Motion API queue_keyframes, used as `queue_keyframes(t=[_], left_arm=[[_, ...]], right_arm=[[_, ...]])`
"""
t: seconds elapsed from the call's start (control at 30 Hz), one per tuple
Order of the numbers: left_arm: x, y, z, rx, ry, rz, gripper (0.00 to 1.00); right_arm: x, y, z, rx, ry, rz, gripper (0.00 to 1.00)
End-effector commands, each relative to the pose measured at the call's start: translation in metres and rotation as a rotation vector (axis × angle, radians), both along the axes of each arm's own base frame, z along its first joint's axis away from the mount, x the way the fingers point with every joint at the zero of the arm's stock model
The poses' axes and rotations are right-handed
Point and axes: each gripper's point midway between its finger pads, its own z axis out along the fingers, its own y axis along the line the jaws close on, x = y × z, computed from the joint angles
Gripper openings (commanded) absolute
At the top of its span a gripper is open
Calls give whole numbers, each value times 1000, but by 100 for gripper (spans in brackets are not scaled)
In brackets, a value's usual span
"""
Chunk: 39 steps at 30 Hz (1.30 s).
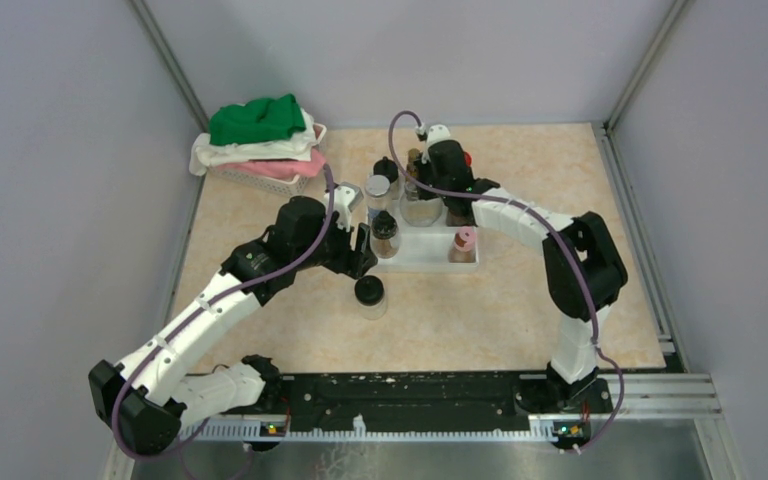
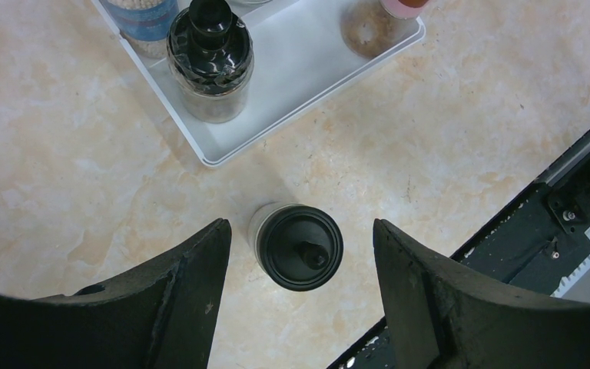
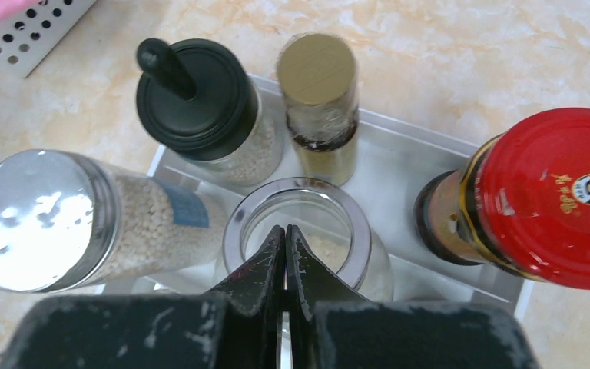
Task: Organize the condiment bottles
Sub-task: Adjust the bottle in the storage box.
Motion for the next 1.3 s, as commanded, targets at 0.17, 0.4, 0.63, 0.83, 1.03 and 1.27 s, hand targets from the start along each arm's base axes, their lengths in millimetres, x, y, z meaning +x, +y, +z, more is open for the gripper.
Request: queue_keyframes(t=[0.17, 0.4, 0.63, 0.83, 1.03, 1.27], left_arm=[[1, -7, 3, -29, -17, -8, 74], [0, -7, 2, -30, -15, -8, 74], [0, -7, 2, -32, -13, -8, 74], [0, -7, 3, -33, -17, -7, 74], [-1, -9, 1, -37, -9, -11, 74], [-2, -9, 2, -38, -15, -10, 74]], right_arm=[[-52, 9, -29, -49, 114, 65, 0], [-64, 1, -41, -69, 141, 41, 0], [-69, -9, -51, -78, 156, 7, 0], [-76, -11, -58, -75, 176, 6, 0], [-83, -16, -67, -74, 200, -2, 0], [-96, -22, -79, -71, 242, -18, 0]])
